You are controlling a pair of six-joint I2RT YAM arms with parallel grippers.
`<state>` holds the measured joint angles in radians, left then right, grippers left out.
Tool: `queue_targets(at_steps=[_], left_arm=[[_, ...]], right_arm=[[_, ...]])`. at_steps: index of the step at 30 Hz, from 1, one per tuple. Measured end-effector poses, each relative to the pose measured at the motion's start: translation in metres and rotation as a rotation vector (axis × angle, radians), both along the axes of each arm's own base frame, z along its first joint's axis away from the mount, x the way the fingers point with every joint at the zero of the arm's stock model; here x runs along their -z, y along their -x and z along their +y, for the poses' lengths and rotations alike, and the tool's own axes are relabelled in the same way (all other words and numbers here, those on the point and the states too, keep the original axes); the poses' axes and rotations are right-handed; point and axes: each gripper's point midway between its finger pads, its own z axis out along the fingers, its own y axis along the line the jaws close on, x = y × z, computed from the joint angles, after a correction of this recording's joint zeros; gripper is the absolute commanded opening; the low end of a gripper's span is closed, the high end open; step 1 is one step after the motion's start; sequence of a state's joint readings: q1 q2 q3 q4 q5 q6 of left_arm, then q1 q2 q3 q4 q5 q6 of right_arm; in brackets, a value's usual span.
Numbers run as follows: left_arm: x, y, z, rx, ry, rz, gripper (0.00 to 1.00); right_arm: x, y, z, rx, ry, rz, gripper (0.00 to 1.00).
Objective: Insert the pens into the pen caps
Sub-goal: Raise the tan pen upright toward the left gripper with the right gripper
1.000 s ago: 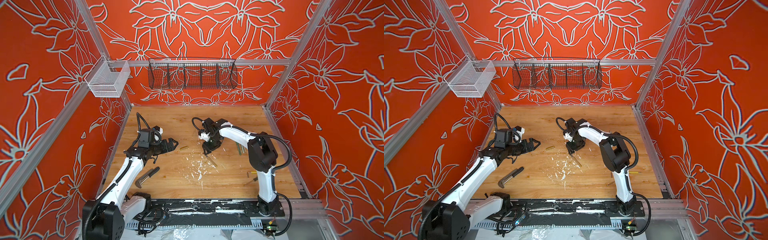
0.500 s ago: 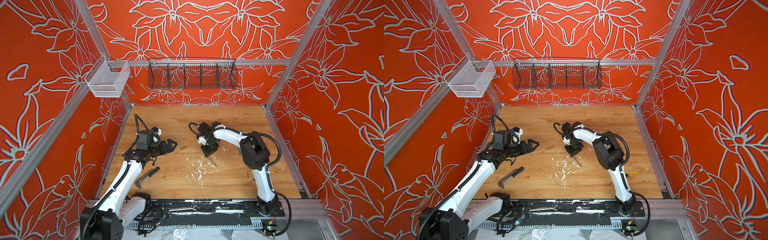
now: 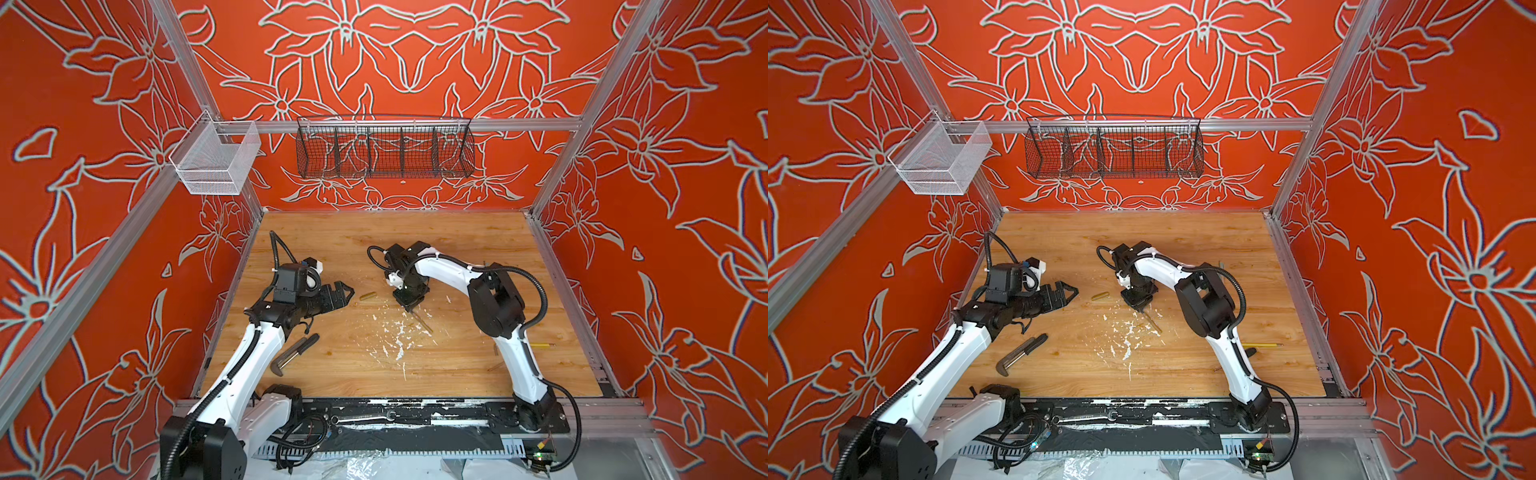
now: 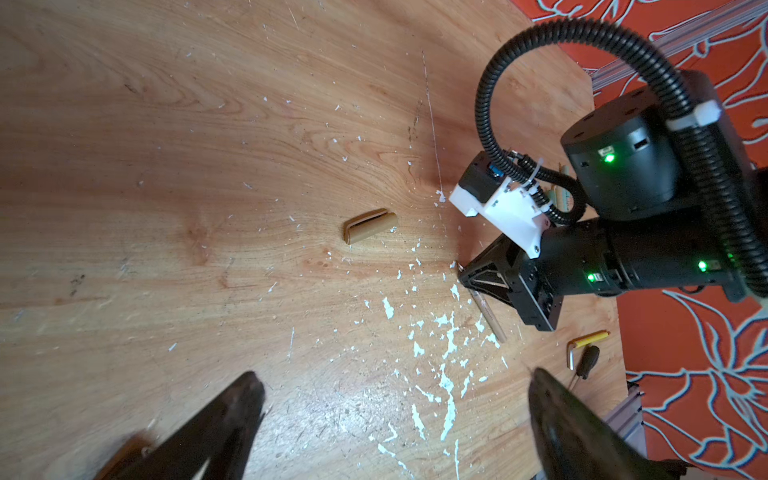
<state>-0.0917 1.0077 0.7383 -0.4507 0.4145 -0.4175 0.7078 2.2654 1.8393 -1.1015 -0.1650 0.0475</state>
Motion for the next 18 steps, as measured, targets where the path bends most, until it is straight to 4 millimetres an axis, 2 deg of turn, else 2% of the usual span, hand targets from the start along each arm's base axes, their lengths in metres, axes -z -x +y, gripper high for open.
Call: queue_targets(at_steps=[7, 12, 15, 18], left_arm=[[0.006, 0.006, -0.006, 0.021, 0.036, 0.014, 0.98], [-0.002, 0.010, -0.018, 0.062, 0.115, -0.029, 0.99], [-0.009, 0.011, -0.026, 0.092, 0.170, -0.065, 1.00], [-0.012, 0.012, -0.033, 0.116, 0.213, -0.089, 0.98]], right_arm=[[-0.011, -0.002, 0.014, 0.002, -0.049, 0.002, 0.10], [-0.026, -0.001, 0.033, 0.024, -0.169, 0.033, 0.09], [-0.047, -0.003, 0.047, 0.050, -0.271, 0.046, 0.09], [-0.080, -0.010, 0.068, 0.071, -0.418, 0.041, 0.09]])
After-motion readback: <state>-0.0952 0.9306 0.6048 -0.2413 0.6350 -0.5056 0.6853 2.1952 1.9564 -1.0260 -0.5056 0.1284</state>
